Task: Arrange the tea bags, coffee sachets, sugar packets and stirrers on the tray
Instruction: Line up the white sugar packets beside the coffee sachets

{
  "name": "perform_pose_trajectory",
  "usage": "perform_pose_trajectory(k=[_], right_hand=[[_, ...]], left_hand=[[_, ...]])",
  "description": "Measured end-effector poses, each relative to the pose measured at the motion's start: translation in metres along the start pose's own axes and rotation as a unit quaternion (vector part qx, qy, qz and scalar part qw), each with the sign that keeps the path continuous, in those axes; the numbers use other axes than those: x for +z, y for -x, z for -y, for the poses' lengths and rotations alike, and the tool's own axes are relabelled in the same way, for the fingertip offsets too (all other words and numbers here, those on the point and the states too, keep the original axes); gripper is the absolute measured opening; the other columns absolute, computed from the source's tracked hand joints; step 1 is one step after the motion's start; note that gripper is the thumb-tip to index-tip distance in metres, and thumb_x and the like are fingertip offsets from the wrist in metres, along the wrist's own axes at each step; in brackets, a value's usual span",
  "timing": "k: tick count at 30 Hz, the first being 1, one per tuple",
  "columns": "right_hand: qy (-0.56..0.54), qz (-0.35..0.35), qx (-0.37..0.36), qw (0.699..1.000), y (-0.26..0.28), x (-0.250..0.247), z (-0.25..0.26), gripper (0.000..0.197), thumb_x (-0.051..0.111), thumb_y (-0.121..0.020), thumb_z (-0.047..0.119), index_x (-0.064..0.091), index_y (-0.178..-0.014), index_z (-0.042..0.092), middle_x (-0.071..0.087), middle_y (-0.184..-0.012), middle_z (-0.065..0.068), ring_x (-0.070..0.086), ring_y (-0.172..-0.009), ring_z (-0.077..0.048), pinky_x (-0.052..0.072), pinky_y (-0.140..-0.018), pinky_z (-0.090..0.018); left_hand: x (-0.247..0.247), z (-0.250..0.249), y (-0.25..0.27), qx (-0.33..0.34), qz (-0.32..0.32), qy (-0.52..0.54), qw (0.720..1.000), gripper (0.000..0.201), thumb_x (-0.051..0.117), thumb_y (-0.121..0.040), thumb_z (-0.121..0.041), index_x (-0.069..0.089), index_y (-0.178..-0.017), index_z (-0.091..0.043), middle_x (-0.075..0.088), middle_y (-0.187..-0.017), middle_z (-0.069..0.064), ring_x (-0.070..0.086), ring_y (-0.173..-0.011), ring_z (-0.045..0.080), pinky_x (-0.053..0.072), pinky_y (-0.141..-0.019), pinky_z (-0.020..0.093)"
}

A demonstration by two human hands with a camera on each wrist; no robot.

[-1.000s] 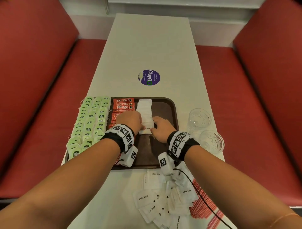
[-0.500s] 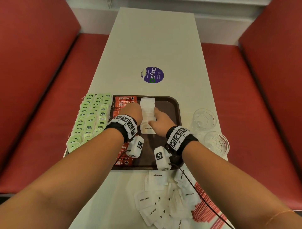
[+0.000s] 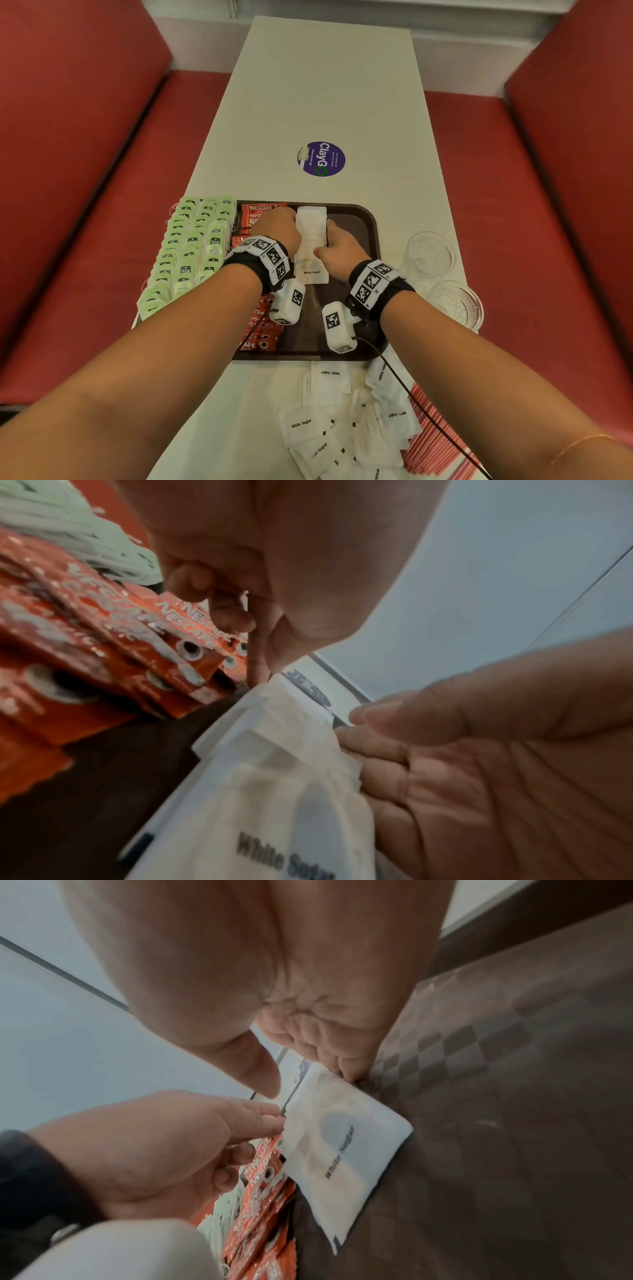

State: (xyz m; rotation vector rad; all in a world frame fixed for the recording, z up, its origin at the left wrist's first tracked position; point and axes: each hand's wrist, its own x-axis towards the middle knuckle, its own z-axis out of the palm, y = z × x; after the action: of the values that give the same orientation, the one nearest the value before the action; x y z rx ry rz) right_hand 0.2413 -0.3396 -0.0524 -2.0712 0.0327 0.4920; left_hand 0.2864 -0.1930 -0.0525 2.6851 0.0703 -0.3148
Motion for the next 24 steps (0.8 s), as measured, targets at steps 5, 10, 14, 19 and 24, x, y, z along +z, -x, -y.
perform_pose_trajectory(k=[5,10,14,19,24], right_hand=[[-0.005,-0.003,0.008,1.000,-0.008,0.002,0.003,0.054,0.055,-0.088,0.007,0.045,-0.141,0.012,0.062,-0.129,-0.008,0.059,-0.118,-0.024,0.047,-0.098,-0.035],[-0.006,-0.006,0.001,1.000,-0.005,-0.001,0.007,0.055,0.053,-0.088,0.004,0.047,-0.141,0.016,0.063,-0.129,-0.005,0.060,-0.118,-0.023,0.046,-0.095,-0.032],[0.031,-0.017,-0.004,0.999,0.012,-0.010,0.008,0.045,0.055,-0.098,0.016,0.045,-0.142,0.010,0.059,-0.125,-0.001,0.056,-0.117,-0.018,0.038,-0.091,-0.025],[0.139,-0.070,0.002,0.988,0.030,-0.010,-0.003,0.041,0.069,-0.089,0.020,0.057,-0.128,0.014,0.066,-0.117,-0.003,0.064,-0.102,-0.021,0.048,-0.086,-0.028],[0.186,-0.040,0.047,0.981,0.028,0.001,-0.007,0.055,0.083,-0.078,0.025,0.054,-0.122,0.015,0.066,-0.108,-0.004,0.067,-0.095,-0.024,0.055,-0.090,-0.039]], left_hand=[[-0.003,-0.005,-0.004,0.007,0.024,-0.027,0.999,0.027,0.048,-0.089,-0.009,0.068,-0.108,-0.011,0.069,-0.107,0.011,0.064,-0.095,0.031,0.054,-0.081,0.039],[-0.005,0.001,-0.001,0.011,0.025,-0.012,1.000,0.026,0.049,-0.087,-0.011,0.066,-0.108,-0.015,0.070,-0.107,0.009,0.064,-0.095,0.029,0.053,-0.081,0.038],[-0.010,0.014,0.017,0.035,-0.028,-0.013,0.999,0.029,0.057,-0.091,-0.024,0.065,-0.119,-0.026,0.072,-0.110,-0.002,0.065,-0.103,0.024,0.053,-0.093,0.042],[-0.011,0.025,0.048,0.046,0.006,-0.070,0.996,0.033,0.071,-0.083,-0.039,0.065,-0.114,-0.029,0.070,-0.095,-0.012,0.065,-0.095,0.015,0.052,-0.092,0.042],[-0.001,0.023,0.062,0.049,0.027,-0.112,0.992,0.063,0.080,-0.071,-0.053,0.056,-0.125,-0.029,0.069,-0.107,-0.006,0.063,-0.102,0.019,0.051,-0.092,0.042]])
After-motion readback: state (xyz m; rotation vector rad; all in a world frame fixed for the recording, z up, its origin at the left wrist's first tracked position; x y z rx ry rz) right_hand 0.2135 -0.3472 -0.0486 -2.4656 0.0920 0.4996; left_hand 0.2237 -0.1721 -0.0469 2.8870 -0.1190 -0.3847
